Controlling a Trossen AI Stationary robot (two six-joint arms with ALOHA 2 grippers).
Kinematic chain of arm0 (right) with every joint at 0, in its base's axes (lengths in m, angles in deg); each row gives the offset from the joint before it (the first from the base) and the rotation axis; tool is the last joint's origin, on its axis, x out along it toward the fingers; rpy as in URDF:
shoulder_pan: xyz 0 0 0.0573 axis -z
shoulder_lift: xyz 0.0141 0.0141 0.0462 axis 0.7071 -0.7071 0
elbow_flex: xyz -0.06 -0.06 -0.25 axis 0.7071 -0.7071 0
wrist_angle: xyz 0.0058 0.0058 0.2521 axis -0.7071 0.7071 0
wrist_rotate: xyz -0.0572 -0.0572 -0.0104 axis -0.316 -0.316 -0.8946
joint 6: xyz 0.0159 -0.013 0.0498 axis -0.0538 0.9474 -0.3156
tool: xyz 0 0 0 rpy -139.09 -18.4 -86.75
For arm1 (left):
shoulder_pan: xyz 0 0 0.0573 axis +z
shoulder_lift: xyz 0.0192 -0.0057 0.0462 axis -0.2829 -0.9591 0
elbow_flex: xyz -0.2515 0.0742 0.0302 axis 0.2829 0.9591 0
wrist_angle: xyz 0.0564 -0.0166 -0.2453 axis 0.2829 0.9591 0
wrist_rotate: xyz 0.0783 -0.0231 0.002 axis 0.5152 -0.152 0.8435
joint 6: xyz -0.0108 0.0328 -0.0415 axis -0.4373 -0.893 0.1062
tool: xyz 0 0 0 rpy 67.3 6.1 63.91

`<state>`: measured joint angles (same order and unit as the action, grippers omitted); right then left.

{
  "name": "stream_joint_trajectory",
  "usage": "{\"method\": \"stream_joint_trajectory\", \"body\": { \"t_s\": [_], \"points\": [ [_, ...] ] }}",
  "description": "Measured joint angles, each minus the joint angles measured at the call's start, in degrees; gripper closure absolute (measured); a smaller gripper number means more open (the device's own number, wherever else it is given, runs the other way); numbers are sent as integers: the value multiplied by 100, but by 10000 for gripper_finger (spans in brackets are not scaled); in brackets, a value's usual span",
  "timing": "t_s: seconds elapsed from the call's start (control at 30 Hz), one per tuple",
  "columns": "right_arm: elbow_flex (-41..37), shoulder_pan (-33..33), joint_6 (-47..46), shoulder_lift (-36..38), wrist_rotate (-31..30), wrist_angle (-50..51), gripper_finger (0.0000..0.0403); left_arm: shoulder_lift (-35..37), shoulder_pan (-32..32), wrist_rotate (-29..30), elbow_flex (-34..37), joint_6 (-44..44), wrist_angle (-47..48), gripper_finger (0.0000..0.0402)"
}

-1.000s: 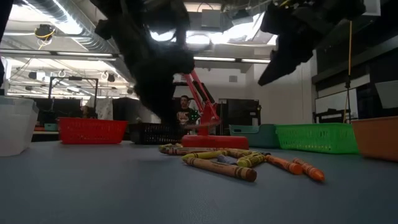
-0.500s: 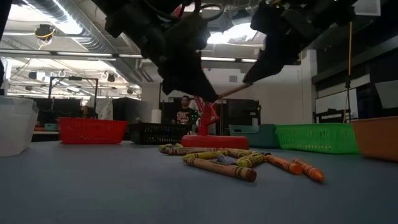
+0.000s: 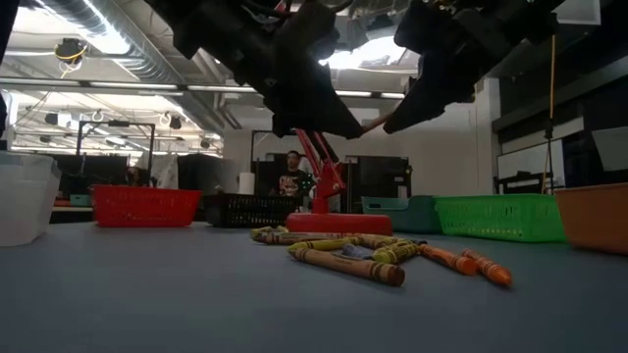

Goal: Sort crayons
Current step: Put the brown crayon into the top right blue bin

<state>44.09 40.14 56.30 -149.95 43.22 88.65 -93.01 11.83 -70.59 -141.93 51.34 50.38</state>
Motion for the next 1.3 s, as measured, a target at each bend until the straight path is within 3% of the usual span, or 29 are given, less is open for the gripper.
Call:
{"method": "stream_joint_trajectory", "body": {
  "t_s": [0.3,0.7,1.03,1.3],
  "points": [
    [0,0,-4,0,212,-13,283,0,-1,1,0,-4,7,398],
    [0,0,-4,0,313,6,390,0,-2,4,0,-11,50,398],
    [0,4,-4,4,293,11,383,0,-7,270,0,-11,48,396],
    [0,58,7,7,9,162,383,2,-2,685,-2,31,-4,329]
  ]
}}
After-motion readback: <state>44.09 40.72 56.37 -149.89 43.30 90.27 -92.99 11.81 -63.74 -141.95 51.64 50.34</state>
